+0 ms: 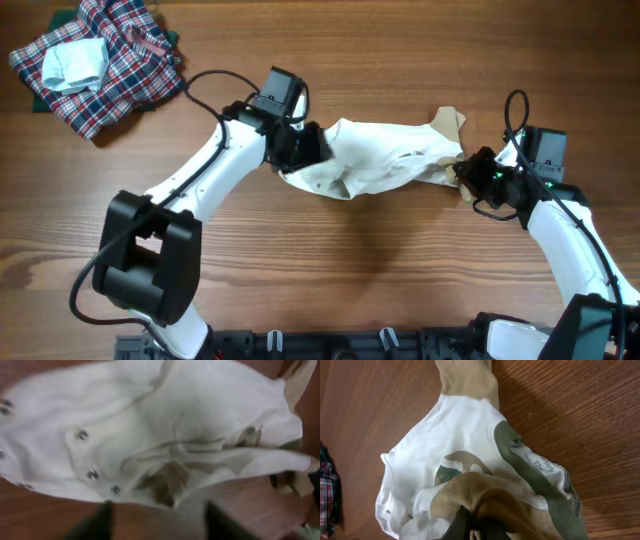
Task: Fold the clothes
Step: 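Hold the t-shirt taut between both grippers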
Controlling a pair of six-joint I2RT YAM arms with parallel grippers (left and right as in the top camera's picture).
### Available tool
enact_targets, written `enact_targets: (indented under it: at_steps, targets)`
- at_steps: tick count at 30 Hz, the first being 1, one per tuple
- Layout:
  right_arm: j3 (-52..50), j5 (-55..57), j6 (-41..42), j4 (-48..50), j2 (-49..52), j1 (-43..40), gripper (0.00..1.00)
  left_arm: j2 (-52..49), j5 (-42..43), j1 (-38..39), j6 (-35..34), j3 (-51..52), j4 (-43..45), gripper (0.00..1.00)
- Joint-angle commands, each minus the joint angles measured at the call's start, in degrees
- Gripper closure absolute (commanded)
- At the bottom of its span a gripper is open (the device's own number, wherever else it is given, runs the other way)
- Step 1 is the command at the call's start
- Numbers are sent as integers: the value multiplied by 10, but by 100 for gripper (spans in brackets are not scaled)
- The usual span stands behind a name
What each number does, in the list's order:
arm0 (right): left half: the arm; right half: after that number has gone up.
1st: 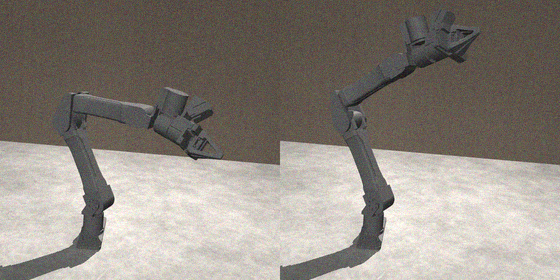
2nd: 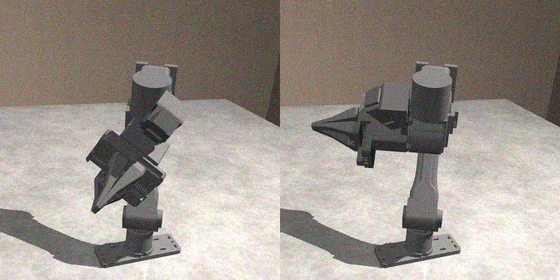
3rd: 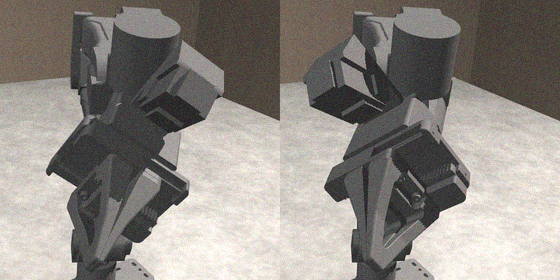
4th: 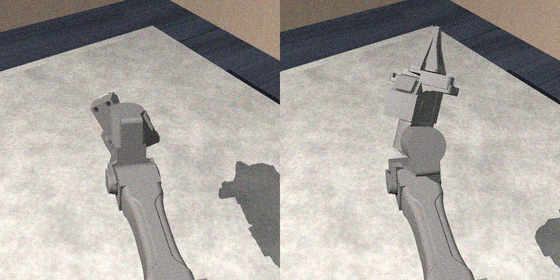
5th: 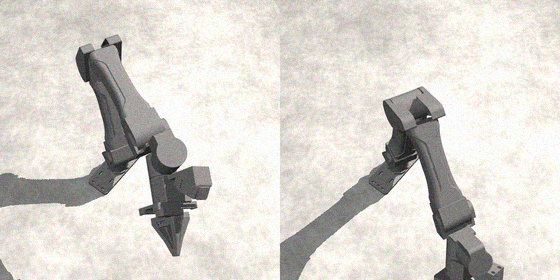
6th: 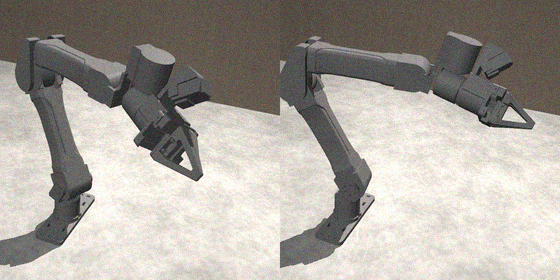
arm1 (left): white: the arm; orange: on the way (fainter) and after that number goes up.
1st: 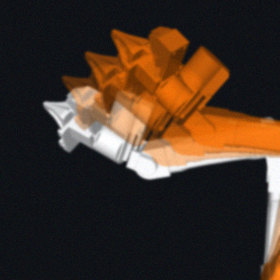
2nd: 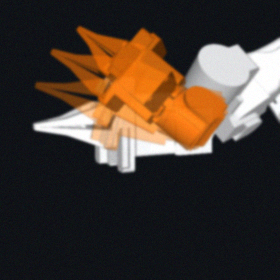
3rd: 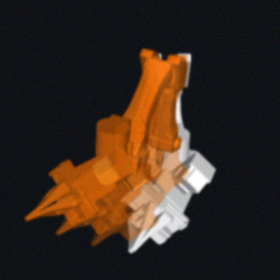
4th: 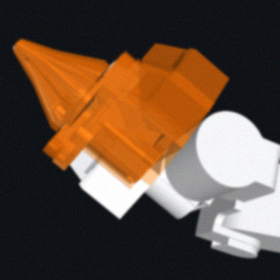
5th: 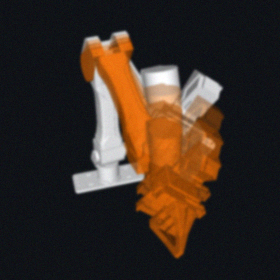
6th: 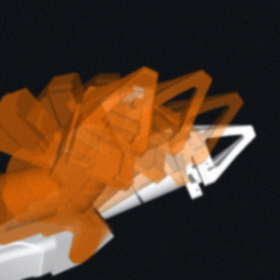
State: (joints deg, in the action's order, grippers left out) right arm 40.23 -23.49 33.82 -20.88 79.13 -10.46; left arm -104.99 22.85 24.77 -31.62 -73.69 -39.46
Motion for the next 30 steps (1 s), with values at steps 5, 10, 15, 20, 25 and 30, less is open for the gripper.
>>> enact_targets:
  at_steps: [5, 10, 15, 20, 25, 30]
  targets:
    - [11, 10, 8, 3, -9, 0, 96, -15, 35, 75, -95, 5, 1, 5]
    - [11, 10, 6, 3, -9, 0, 96, -67, 69, 87, -114, 5, 59, 5]
    - [11, 10, 6, 3, -9, 0, 96, -93, 72, 87, -123, 5, 93, 5]
    - [11, 10, 6, 3, -9, 0, 96, -93, 72, 87, -124, 5, 122, 8]
    - [11, 10, 6, 3, -9, 0, 96, -94, 72, 88, -126, 5, 128, 15]
    - [11, 9, 6, 3, -9, 0, 96, -94, 74, 88, -126, 5, 130, 53]
